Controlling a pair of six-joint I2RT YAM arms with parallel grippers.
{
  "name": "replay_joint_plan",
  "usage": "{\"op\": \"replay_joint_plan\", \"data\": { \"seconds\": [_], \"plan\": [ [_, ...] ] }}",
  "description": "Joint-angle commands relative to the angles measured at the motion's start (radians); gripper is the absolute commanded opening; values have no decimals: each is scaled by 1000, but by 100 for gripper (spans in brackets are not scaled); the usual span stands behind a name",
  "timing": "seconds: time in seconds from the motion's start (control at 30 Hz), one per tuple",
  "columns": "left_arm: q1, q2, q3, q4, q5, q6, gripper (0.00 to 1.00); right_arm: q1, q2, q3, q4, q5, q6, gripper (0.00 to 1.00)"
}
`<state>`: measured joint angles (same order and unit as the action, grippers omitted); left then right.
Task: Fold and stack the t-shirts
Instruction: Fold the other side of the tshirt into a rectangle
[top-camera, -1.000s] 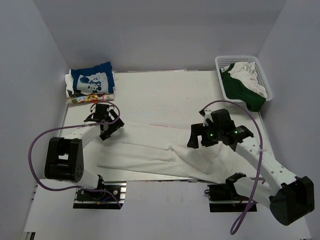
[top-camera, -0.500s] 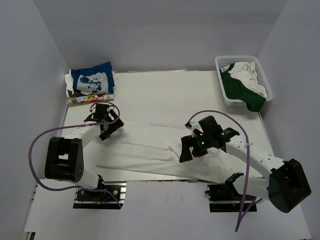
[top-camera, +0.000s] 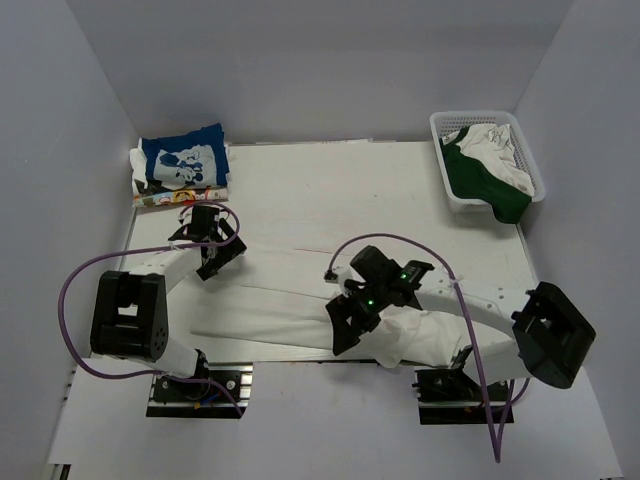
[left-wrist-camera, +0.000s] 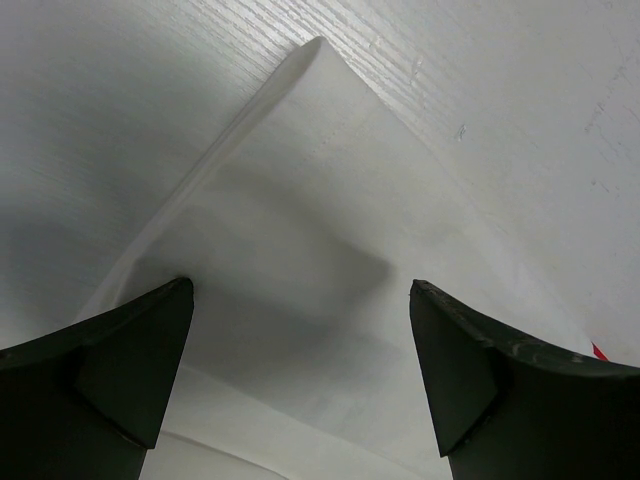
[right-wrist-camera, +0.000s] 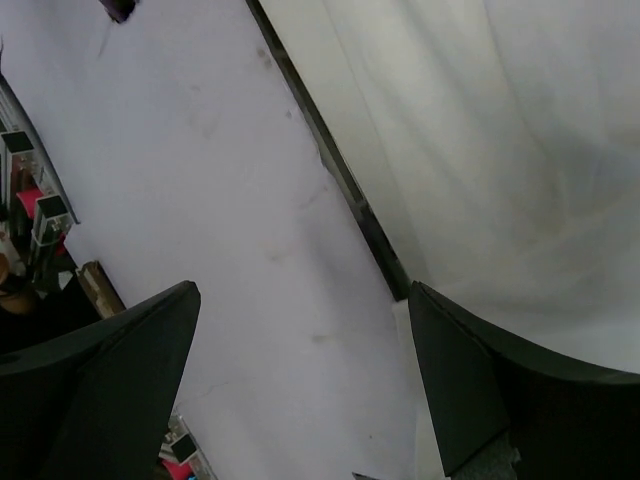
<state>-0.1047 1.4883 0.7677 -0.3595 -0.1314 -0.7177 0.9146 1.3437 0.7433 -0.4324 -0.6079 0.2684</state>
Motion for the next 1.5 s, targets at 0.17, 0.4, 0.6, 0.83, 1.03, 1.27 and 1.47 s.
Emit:
{"op": "replay_joint_plan", "data": {
  "seconds": [0.17,0.4,0.6,0.83,1.03,1.27,1.47],
  "plan": [
    [13,-5,-15,-88,-42,24,100,7,-113,128,-95,377,32,90],
    [13,42,18,-90,-62,24,100,-66,-147,-30,-112,645,325,90],
    [22,104,93,-124,-183,35,100,-74,-181,-134,-103,282,233,90],
    [22,198,186,-157,-192,35,100,-91,-228,-197,-172,86,164,90],
    [22,245,209,-157,-201,35,100,-94,-342,-108,-285,437,255,90],
    [22,256,219,-168,-180,35,100,-178,-365,-21,-373,955,460,90],
    [22,247,219,-168,-180,35,100,-289,-264,-39,-289,990,457,90]
  ]
}}
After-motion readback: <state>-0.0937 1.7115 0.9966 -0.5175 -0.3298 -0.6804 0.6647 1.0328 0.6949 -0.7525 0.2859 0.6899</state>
